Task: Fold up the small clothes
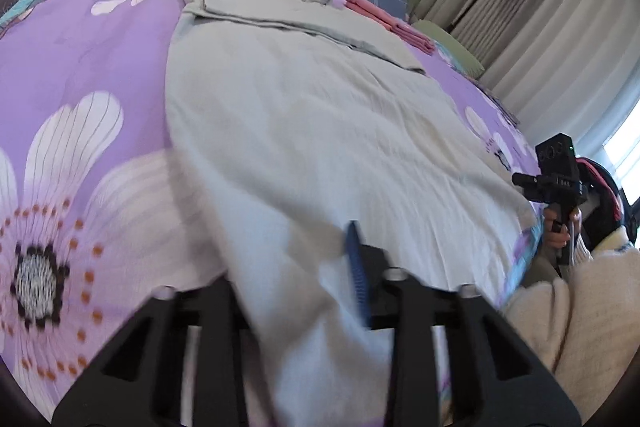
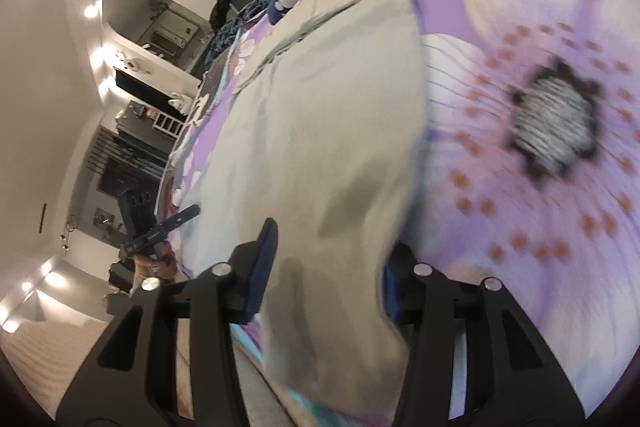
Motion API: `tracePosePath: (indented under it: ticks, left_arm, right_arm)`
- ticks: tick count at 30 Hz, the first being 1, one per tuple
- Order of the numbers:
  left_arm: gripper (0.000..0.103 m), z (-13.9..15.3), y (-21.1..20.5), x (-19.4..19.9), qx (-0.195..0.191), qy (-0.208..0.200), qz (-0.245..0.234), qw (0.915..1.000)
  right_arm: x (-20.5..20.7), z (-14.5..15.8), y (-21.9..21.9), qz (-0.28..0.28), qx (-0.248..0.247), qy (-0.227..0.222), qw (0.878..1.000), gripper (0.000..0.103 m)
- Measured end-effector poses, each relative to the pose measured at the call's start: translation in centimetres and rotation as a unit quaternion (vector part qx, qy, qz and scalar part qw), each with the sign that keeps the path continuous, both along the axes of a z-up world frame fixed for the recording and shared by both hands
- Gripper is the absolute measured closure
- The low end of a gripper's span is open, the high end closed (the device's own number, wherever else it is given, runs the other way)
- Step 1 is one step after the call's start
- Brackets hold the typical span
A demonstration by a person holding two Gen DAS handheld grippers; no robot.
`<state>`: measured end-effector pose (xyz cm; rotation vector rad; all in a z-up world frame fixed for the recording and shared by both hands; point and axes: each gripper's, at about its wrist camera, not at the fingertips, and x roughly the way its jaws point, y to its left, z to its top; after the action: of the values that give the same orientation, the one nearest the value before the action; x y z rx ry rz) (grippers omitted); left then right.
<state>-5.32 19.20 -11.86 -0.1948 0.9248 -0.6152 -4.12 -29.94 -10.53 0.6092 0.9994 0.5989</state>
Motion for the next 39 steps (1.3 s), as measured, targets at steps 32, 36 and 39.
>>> tracePosePath:
  ticks: [32,36,39]
  left_arm:
    - [0.102,12.9,-3.8,-6.3,-0.094,-0.182,0.037,0.9780]
    - [0.102,12.7,-3.2,-3.2,-0.116,-0.162,0.058,0.9783]
    - [0.102,12.6,-3.1,0.5,-0.124,-0.151,0.070,0.9782]
  right_arm:
    - [-3.5,11.2,-8.7,-0.151,0.062,-0.149,0.975,0.099]
    - [0.0,10.9,-8.1,-0.141,0.060,-0.144,0.978,0.099]
    - [3.8,11.2,-7.7,-0.142,0.052,-0.144,0.978,0.099]
